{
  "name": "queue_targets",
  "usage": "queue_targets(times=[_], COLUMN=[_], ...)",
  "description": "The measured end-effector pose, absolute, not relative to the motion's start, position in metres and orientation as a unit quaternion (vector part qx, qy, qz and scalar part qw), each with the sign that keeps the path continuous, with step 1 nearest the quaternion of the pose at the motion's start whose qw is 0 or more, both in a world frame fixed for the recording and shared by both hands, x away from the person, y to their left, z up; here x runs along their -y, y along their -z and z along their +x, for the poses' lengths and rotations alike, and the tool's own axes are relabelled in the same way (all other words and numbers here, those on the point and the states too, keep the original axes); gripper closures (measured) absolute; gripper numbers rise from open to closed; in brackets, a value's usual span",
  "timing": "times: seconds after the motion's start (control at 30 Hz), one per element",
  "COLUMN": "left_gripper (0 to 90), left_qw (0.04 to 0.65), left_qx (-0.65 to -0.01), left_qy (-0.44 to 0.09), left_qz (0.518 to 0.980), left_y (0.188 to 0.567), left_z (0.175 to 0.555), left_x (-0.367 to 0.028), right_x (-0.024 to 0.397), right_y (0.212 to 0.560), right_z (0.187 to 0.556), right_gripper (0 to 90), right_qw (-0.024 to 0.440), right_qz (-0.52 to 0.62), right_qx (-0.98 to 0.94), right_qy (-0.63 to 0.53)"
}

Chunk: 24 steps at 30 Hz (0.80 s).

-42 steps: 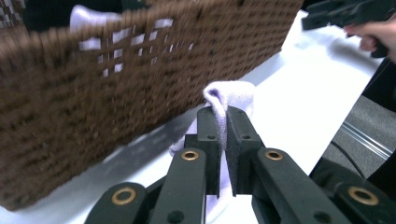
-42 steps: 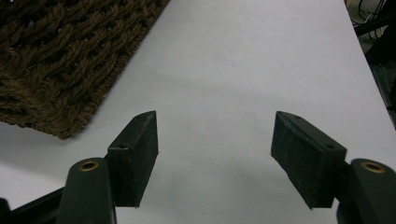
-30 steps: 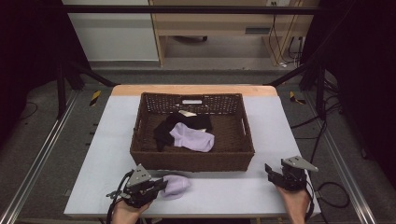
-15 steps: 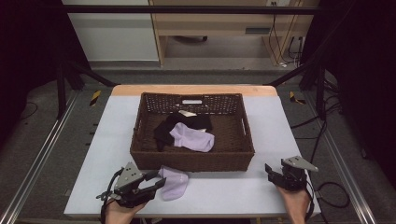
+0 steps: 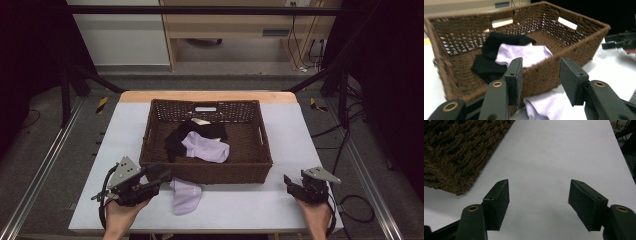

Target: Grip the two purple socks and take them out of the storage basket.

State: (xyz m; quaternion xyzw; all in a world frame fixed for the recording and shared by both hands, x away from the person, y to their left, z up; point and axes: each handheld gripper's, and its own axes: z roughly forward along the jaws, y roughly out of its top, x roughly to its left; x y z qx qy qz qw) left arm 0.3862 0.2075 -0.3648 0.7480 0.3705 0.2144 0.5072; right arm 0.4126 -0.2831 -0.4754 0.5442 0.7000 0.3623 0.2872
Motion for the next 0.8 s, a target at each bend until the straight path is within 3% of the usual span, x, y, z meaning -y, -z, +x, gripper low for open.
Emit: queue_targets(times=[0.8], left_gripper=[50.3], left_qw=[0.507], left_qx=[-0.383], left_qy=[-0.265], left_qz=[0.725], left_y=[0.325], left_z=[0.456], left_x=[-0.185], right_x=[0.284], right_y=[0.475], right_z=[0.414], right_gripper=[35.6], right_qw=[0.286], right_qz=[0.543], right_qx=[-0.701], right_qy=[-0.363])
